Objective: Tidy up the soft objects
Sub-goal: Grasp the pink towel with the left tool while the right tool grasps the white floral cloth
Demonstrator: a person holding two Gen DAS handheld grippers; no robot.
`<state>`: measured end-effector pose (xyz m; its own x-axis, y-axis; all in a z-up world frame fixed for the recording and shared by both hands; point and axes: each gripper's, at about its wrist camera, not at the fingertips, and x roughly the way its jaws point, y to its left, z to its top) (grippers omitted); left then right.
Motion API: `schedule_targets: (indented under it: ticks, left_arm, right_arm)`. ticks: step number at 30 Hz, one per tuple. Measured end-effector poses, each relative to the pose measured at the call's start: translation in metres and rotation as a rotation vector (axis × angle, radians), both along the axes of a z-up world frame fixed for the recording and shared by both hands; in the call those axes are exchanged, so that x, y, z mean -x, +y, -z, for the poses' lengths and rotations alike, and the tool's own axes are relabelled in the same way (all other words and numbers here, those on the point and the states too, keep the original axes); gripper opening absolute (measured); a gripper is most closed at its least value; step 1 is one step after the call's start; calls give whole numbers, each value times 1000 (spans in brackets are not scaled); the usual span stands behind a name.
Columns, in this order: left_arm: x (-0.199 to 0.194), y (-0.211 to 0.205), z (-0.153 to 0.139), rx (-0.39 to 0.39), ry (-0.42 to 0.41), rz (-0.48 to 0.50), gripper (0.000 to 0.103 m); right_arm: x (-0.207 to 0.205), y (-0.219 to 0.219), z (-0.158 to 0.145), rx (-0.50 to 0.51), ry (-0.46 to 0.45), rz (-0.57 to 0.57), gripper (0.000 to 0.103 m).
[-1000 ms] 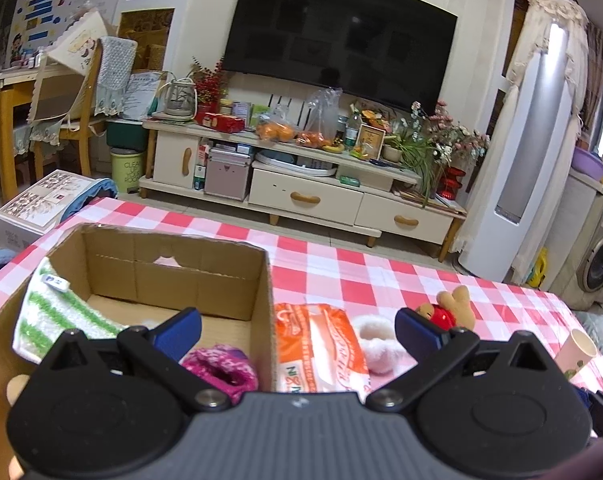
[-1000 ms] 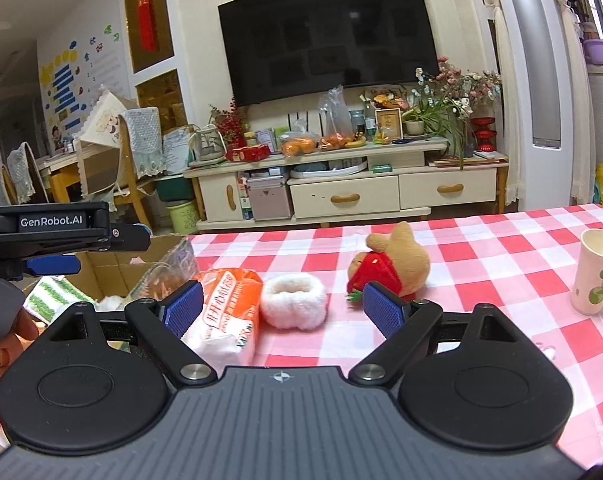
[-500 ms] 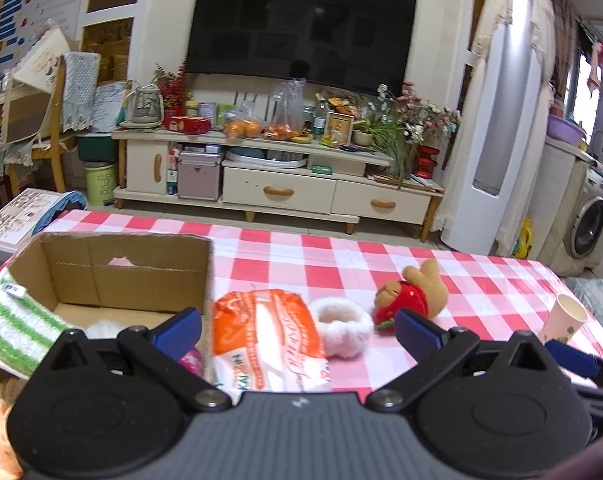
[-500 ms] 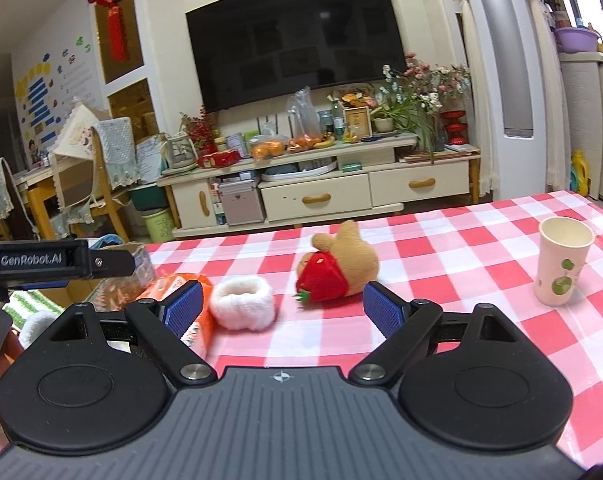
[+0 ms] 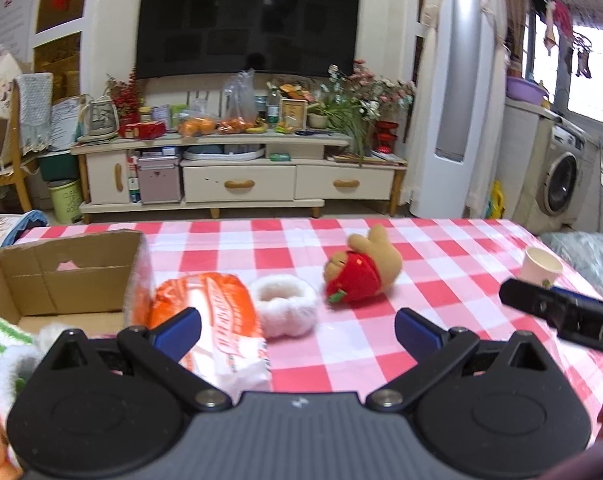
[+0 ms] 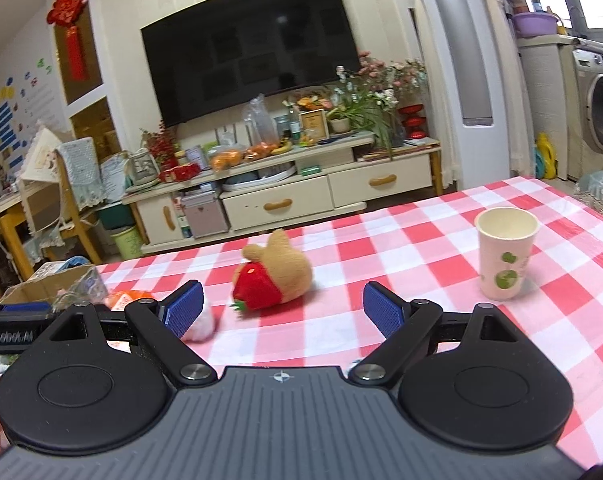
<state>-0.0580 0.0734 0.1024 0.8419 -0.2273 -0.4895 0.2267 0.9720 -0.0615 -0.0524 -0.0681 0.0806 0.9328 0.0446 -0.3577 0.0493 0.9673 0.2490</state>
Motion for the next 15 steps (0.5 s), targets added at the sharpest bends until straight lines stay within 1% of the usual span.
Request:
schedule_targets:
  ticks: [7, 15]
  left_arm:
    - [6, -20, 8, -33, 15, 78, 102]
    - [15, -46, 21, -73, 44, 190, 102]
  right_arm:
    - [15, -12, 2, 9, 9, 62, 103]
    - [28, -27, 9, 1, 61, 123, 103]
